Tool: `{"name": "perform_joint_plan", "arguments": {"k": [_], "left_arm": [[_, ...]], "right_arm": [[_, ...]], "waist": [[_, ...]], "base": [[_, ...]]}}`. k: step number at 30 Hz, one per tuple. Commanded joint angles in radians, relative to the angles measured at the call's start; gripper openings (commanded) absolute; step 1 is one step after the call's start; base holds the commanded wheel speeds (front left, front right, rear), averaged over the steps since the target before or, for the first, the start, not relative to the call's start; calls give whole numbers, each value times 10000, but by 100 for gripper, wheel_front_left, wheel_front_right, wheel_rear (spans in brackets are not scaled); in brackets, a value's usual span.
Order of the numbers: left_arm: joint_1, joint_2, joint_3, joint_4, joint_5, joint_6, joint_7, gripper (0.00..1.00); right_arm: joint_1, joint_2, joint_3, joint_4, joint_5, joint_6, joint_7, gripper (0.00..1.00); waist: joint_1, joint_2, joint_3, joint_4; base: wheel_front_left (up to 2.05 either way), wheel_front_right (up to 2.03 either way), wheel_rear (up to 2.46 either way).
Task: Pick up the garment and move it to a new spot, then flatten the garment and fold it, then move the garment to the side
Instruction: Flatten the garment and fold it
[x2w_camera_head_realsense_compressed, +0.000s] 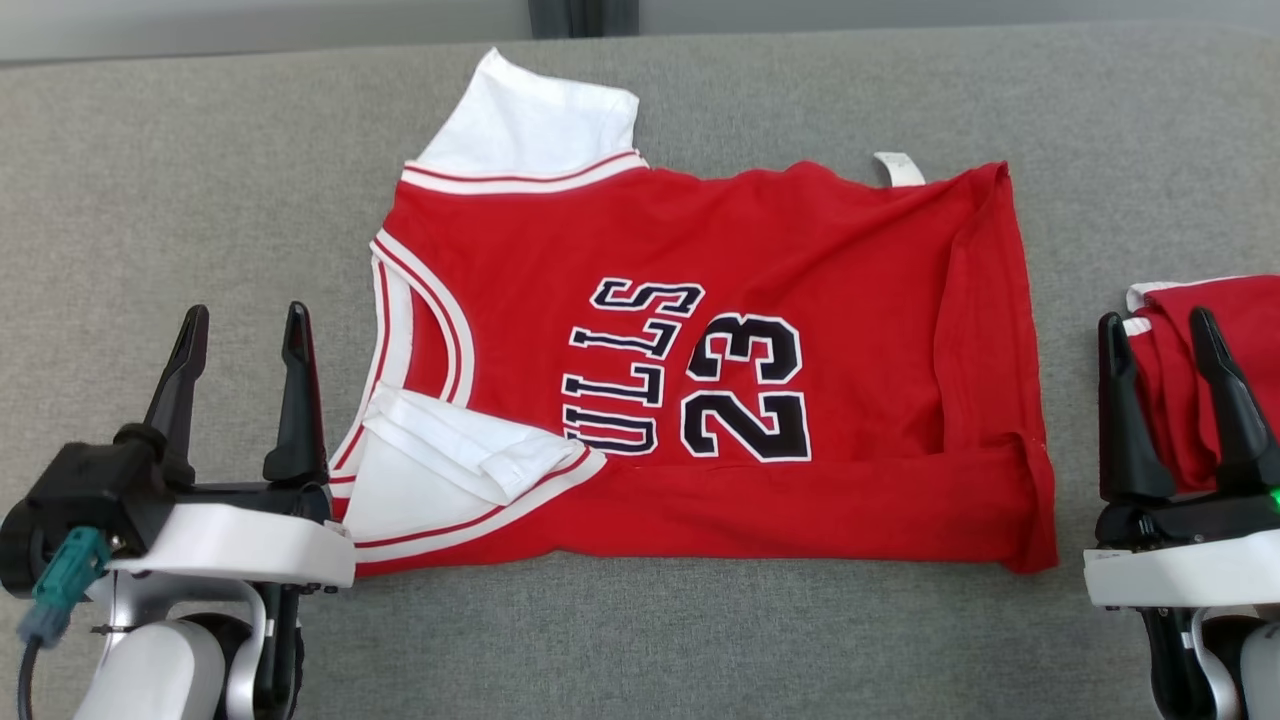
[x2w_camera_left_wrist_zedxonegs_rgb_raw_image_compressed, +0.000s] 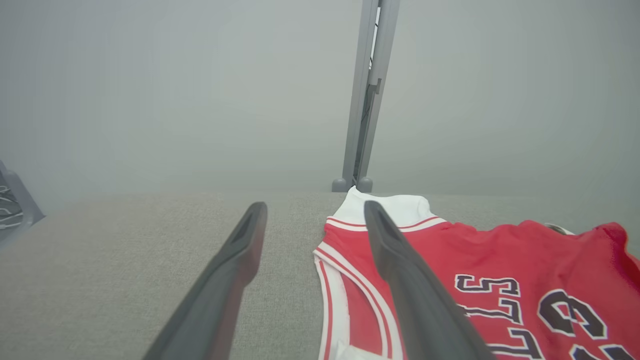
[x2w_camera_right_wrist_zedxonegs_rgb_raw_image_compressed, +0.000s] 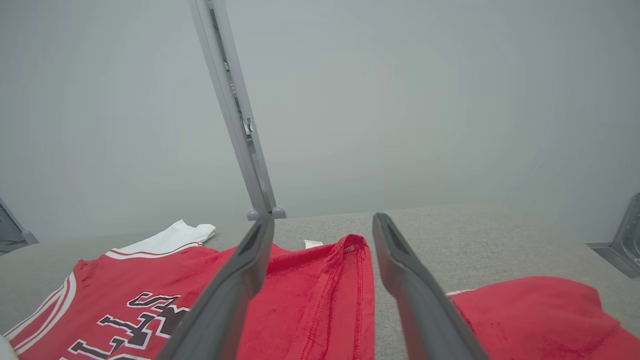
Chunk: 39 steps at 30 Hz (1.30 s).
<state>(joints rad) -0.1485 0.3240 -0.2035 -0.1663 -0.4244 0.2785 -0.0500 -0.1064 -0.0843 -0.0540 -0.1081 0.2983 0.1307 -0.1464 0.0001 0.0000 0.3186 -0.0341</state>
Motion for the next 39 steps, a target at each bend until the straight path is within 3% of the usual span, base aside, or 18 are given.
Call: {"name": "perform_joint_plan", "arguments": {"k": [1, 9, 16, 23, 39], "left_arm": [[71, -57, -3, -35, 74, 51, -181, 100], [625, -383, -83, 393, 324, 188, -1439, 100], [591, -634, -239, 1523, -13, -408, -1867, 100], [474, -323, -663, 2537, 439, -551, -1613, 100], [374, -259, -874, 2542, 345, -468, -1238, 100]], "right_arm": [[-68, -85, 51, -26, -202, 2, -164, 100], [359, -13, 474, 401, -953, 2, -356, 100], [892, 125, 419, 753, -920, 2, -205, 100], [1128, 163, 299, 1047, -995, 2, -39, 100], [1042, 223, 362, 1096, -900, 2, 146, 100]], "waist": [[-1, 0, -209, -4], [-1, 0, -1048, 18], [-1, 0, -1685, 194], [-1, 0, -2037, 237], [-1, 0, -2047, 356]], "base": [[0, 0, 0], [0, 0, 0], [0, 0, 0], [0, 0, 0], [0, 0, 0]]}}
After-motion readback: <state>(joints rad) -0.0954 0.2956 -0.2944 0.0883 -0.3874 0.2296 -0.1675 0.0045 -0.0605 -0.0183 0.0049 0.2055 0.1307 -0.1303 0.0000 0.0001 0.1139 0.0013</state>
